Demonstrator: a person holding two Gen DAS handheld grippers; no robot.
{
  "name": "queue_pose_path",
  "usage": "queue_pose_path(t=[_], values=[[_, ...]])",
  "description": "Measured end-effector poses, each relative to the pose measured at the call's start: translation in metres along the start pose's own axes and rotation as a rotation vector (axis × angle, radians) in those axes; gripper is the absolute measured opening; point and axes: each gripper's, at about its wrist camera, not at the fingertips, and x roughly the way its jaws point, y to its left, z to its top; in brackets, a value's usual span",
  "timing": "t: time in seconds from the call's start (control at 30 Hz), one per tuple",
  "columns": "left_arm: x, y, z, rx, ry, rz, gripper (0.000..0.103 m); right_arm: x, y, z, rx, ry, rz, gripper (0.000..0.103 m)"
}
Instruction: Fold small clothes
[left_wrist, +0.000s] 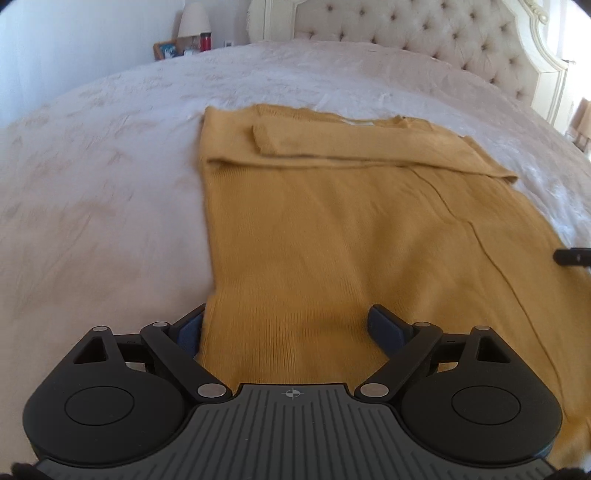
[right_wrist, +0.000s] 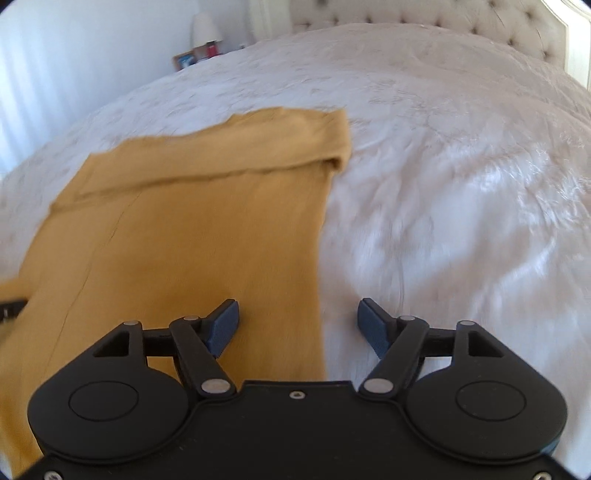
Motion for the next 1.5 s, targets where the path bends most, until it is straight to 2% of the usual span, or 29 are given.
queue_pose_path(t=[0.33,0.53,0.63,0.73,0.97,1.07,1.1,1.17,1.23,1.3,1.37,1.4,1.47,1.5], values=[[-0.038,-0.001,-0.034,-0.010,0.068,-0.003,0.091,-0.040,0.008,-0.045,0.075,0.057,0.052,0.078],[-0.055,0.000,-0.050,-0.049,0.093,-0.015,0.092,-0.058,0.008,-0.063,0.088,0.067,0.091,0.080],[-0.061,-0.004,-0.058,-0.017,0.108,-0.015,0.093,-0.065,0.007,-0.071,0.092,0.068,0.114,0.082],[-0.065,-0.008,-0.065,0.005,0.094,-0.018,0.095,-0.071,0.004,-0.078,0.114,0.052,0.147,0.082],[-0.066,0.005,-0.076,-0.090,-0.009,-0.077,0.101,-0.075,-0.012,-0.089,0.228,-0.013,0.227,0.082],[-0.067,0.004,-0.079,-0.081,-0.037,-0.088,0.101,-0.073,-0.017,-0.089,0.268,-0.026,0.257,0.082],[-0.068,0.004,-0.079,-0.074,-0.040,-0.087,0.101,-0.072,-0.018,-0.089,0.274,-0.030,0.263,0.079],[-0.068,0.003,-0.080,-0.069,-0.042,-0.087,0.101,-0.070,-0.019,-0.088,0.274,-0.033,0.265,0.066],[-0.069,0.004,-0.080,-0.075,-0.046,-0.090,0.101,-0.068,-0.020,-0.089,0.268,-0.033,0.250,0.042],[-0.070,0.006,-0.080,-0.085,-0.051,-0.091,0.099,-0.067,-0.022,-0.089,0.267,-0.035,0.232,0.026],[-0.072,0.007,-0.081,-0.100,-0.057,-0.071,0.087,-0.068,-0.023,-0.090,0.276,-0.045,0.244,0.023],[-0.074,0.008,-0.082,-0.110,-0.061,-0.066,0.086,-0.069,-0.023,-0.089,0.273,-0.049,0.252,0.021],[-0.076,0.010,-0.082,-0.127,-0.064,-0.065,0.075,-0.072,-0.020,-0.089,0.252,-0.063,0.269,0.020],[-0.078,0.012,-0.082,-0.136,-0.065,-0.062,0.073,-0.074,-0.019,-0.088,0.243,-0.079,0.286,0.017]])
